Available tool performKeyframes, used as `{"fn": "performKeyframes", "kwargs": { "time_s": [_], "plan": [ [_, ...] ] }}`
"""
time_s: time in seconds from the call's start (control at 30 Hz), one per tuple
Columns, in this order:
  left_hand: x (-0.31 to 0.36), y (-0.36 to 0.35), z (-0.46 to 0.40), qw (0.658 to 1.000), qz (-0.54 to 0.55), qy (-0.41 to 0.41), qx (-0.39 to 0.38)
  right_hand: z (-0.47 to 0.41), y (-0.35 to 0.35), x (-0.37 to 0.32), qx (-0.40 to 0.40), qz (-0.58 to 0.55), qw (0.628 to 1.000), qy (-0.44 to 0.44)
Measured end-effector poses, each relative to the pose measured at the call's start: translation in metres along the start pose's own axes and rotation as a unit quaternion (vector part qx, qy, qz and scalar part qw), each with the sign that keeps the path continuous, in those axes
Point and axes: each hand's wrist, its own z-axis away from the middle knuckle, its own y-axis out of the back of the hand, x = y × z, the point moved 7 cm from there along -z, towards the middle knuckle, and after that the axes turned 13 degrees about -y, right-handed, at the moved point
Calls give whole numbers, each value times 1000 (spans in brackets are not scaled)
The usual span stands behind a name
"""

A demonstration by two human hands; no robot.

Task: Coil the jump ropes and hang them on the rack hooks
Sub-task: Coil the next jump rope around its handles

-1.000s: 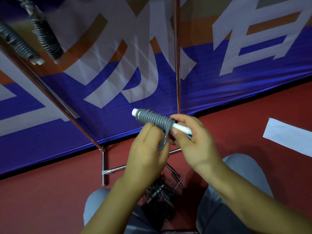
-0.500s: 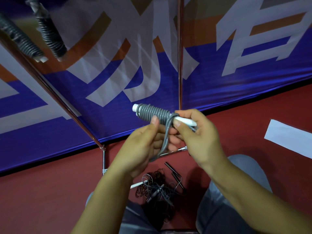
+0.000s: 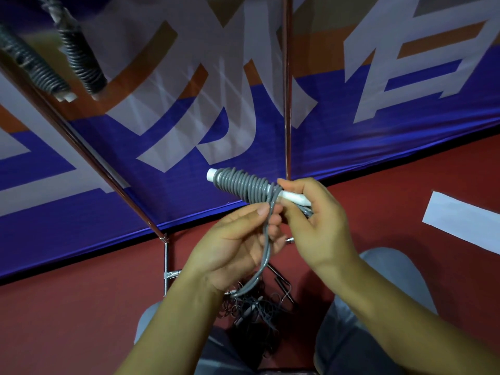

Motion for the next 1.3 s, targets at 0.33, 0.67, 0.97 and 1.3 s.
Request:
{"fn": "performKeyframes", "kwargs": {
  "time_s": [0.33, 0.67, 0.97, 1.3],
  "plan": [
    [37, -4, 16, 828, -464, -310, 57, -6, -10, 16, -27, -154, 977, -145],
    [42, 0, 20, 766, -538, -340, 91, -11, -12, 8, -108, -120, 975, -152],
    [53, -4, 24, 750, -557, -339, 110, -9, -4, 8, -70, -9, 990, -123],
    [40, 12, 11, 948, -268, -146, 89, -5, -10, 6, -38, -254, 936, -241]
  ]
}}
